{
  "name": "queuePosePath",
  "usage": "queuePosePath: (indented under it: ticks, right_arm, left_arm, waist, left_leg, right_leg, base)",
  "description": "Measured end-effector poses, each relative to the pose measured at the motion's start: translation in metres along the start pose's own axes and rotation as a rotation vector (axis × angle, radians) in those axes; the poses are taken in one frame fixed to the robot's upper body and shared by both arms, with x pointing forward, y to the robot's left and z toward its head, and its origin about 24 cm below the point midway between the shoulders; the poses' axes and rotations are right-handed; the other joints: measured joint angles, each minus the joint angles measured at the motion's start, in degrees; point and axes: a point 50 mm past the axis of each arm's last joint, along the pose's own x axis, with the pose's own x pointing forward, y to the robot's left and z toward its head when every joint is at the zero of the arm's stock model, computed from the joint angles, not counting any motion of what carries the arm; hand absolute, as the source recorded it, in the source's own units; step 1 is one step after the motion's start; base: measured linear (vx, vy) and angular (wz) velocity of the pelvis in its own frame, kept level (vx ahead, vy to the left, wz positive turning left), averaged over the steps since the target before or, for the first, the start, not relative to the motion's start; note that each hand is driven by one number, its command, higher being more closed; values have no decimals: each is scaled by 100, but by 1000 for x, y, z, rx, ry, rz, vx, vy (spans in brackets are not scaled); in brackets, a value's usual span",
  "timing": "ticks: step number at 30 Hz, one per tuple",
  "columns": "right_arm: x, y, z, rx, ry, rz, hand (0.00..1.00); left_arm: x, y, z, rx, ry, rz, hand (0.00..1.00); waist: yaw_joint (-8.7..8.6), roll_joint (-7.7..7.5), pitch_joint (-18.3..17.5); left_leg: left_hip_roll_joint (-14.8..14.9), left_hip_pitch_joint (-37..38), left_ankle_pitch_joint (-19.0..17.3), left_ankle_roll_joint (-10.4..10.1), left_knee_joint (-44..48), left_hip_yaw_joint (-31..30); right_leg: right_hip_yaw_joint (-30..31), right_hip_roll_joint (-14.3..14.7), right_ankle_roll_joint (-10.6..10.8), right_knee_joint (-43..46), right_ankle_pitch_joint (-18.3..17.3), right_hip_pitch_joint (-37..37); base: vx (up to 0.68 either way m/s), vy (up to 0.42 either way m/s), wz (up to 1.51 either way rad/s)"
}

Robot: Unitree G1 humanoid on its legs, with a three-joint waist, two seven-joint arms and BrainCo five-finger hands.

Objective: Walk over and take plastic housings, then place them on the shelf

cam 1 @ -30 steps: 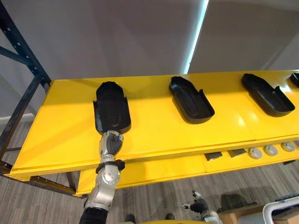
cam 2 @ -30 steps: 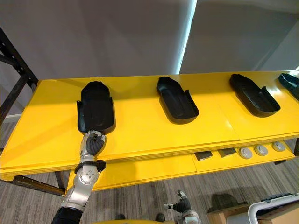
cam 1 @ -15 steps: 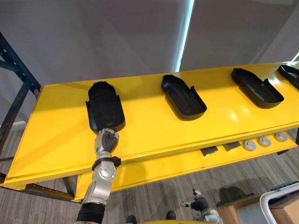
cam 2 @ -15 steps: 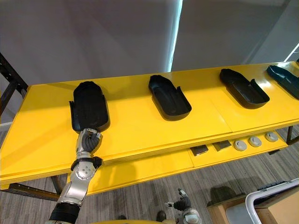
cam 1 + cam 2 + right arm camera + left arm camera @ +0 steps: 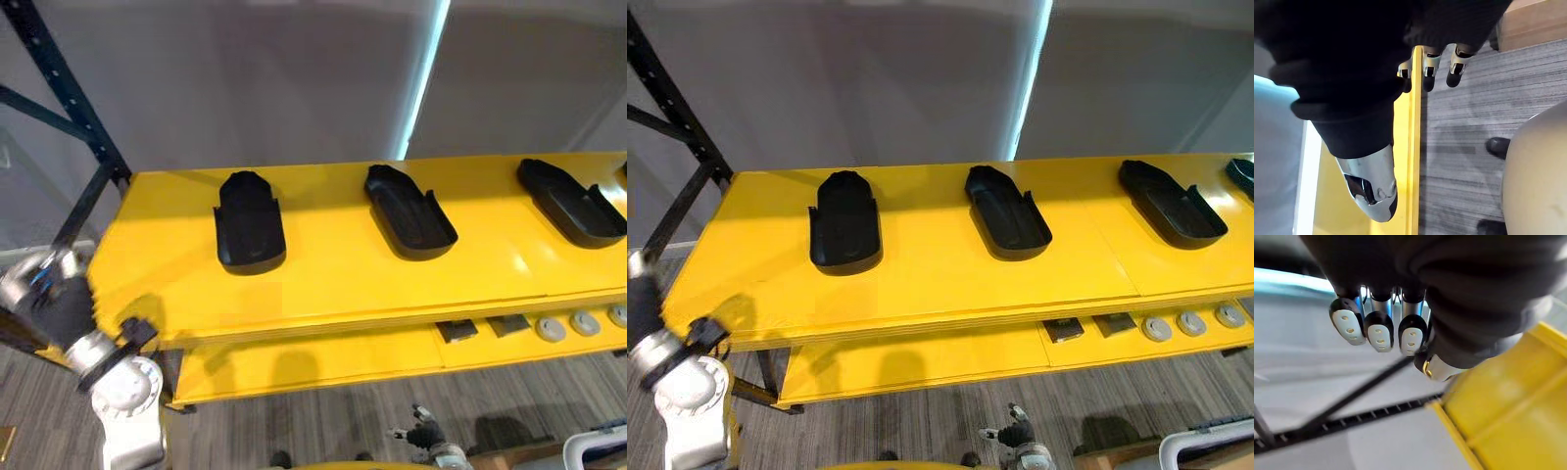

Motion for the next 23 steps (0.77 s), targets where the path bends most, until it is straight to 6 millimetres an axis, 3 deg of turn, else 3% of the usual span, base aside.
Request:
queuePosePath:
  ticks: [1, 2, 3, 6, 8, 11, 13, 16, 23]
  right_arm:
    - [-1, 1, 1, 7, -8, -4, 0]
    - [-2, 3, 0, 10, -4, -2, 0]
    - [-2, 2, 0, 3, -5, -1, 0]
    - [-3, 5, 1, 4, -11, 6, 0]
    - [-4, 11, 4, 15, -19, 18, 0]
    - [-5, 17, 1, 28, -5, 30, 0]
    - [-5, 20, 1, 34, -2, 34, 0]
    - [-5, 19, 1, 45, 3, 29, 0]
    - [-3, 8, 2, 76, 10, -28, 0]
  left_arm:
    - [-10, 20, -15, 52, 97, 49, 100]
    - [-15, 28, -22, 75, 140, 63, 100]
    - [-26, 38, -39, 117, 239, 80, 0]
    - [-55, 53, -87, 222, 505, 81, 0]
    - [-95, 64, -129, 308, 777, 37, 0]
    - [-146, 71, -160, 356, 1065, -63, 0]
    - [-180, 72, -173, 374, 1240, -144, 0]
    - [-206, 67, -178, 379, 1351, -264, 0]
    - [-214, 45, -184, 387, 1370, -444, 0]
  waist:
    - [12, -15, -10]
    - [17, -18, -12]
    - [70, -28, -50]
    - [157, -63, -140]
    - [127, -110, -173]
    - [132, -173, -234]
    - [132, -208, -251]
    - [118, -193, -251]
    - [108, -18, -191]
  left_leg:
    - [-4, 13, 0, 0, 0, -20]
    - [-6, 29, 0, 0, 0, -9]
    - [-2, 49, 0, -1, 2, 39]
    - [8, 45, 2, -4, 3, 107]
    - [-3, 101, 16, -18, 3, 112]
    - [-36, 137, 24, -36, 3, 120]
    - [-65, 164, 1, -8, 2, 162]
    - [-115, 203, -34, 40, 2, 231]
    - [-178, 251, -27, 94, 2, 270]
  right_leg:
    - [-87, -23, 11, 45, -39, 21]
    - [-110, -29, 19, 62, -59, 38]
    - [-113, -36, 15, 87, -89, 50]
    - [-156, -49, 31, 82, -108, 59]
    - [-236, -78, 48, 108, -148, 126]
    - [-242, -117, 61, 129, -197, 164]
    - [-223, -150, 94, 163, -228, 164]
    - [-133, -192, 126, 178, -250, 161]
    - [-76, -242, 142, 171, -260, 175]
  base:
    - [-25, -1, 24]
    - [-28, 5, 21]
    - [-19, 9, 6]
    - [-7, 5, 7]
    - [8, 4, 10]
    - [30, 18, 5]
    - [37, 33, -5]
    - [34, 37, -12]
    - [31, 18, -3]
